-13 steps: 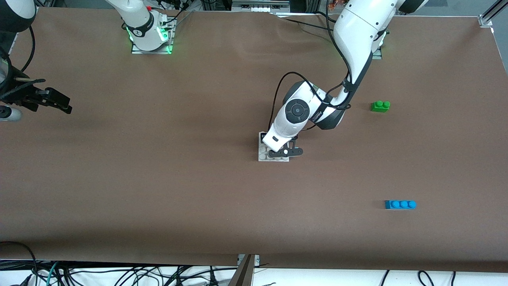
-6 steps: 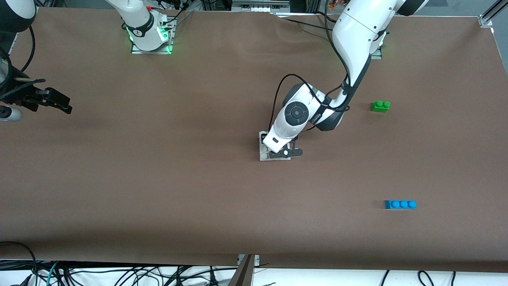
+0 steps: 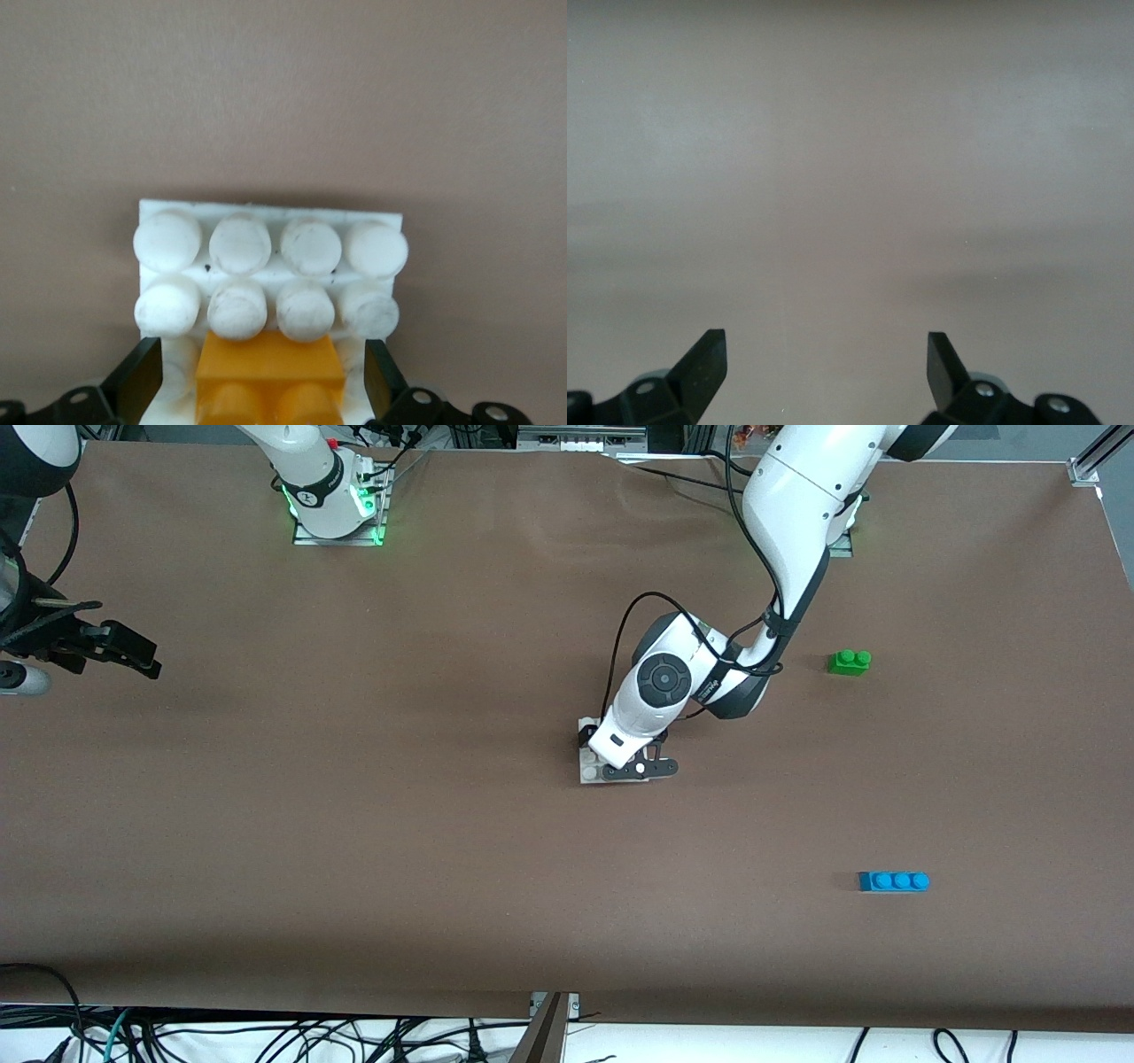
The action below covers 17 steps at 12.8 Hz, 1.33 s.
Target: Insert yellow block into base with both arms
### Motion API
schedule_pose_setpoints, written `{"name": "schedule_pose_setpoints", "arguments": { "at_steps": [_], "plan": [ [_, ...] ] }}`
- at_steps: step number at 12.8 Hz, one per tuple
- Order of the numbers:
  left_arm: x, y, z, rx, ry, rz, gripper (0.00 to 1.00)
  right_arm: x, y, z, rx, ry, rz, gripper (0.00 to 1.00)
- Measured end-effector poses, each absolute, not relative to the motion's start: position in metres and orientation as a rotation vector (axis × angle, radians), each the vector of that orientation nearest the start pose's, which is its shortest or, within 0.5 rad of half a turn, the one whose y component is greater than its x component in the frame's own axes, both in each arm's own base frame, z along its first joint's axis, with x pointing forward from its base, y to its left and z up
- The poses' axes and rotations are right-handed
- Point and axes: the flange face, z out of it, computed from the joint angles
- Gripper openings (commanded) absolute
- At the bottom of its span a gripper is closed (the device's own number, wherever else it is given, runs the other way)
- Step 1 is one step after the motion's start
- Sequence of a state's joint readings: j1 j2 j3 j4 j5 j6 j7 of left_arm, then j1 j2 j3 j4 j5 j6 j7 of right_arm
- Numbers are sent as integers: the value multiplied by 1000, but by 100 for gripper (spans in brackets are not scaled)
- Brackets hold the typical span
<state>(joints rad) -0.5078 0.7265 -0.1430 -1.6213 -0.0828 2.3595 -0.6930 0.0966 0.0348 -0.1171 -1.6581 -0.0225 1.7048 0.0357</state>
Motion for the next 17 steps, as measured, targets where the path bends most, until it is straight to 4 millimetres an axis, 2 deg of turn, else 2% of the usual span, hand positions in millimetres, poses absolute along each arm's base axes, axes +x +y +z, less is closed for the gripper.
{"name": "schedule_pose_setpoints", "arguments": {
  "at_steps": [2, 4, 7, 9, 11, 14, 17],
  "plan": [
    [569, -406, 225, -3278, -243, 89, 100, 574, -13, 575, -3167, 84, -19, 100],
    [585, -381, 268, -3270, -294, 79, 100, 574, -13, 575, -3167, 84, -19, 100],
    [600, -309, 363, -3243, -382, 71, 100, 574, -12, 575, -3167, 81, -18, 100],
    [589, -256, 423, -3220, -304, 110, 100, 574, -12, 574, -3167, 81, -17, 100],
    [573, -211, 474, -3204, -218, 144, 100, 574, -11, 574, -3167, 81, -16, 100],
    [556, -137, 529, -3139, -44, 132, 100, 574, -11, 574, -3167, 80, -16, 100],
    [545, -84, 557, -3115, 20, 138, 100, 574, -11, 574, -3167, 80, -16, 100]
  ]
}}
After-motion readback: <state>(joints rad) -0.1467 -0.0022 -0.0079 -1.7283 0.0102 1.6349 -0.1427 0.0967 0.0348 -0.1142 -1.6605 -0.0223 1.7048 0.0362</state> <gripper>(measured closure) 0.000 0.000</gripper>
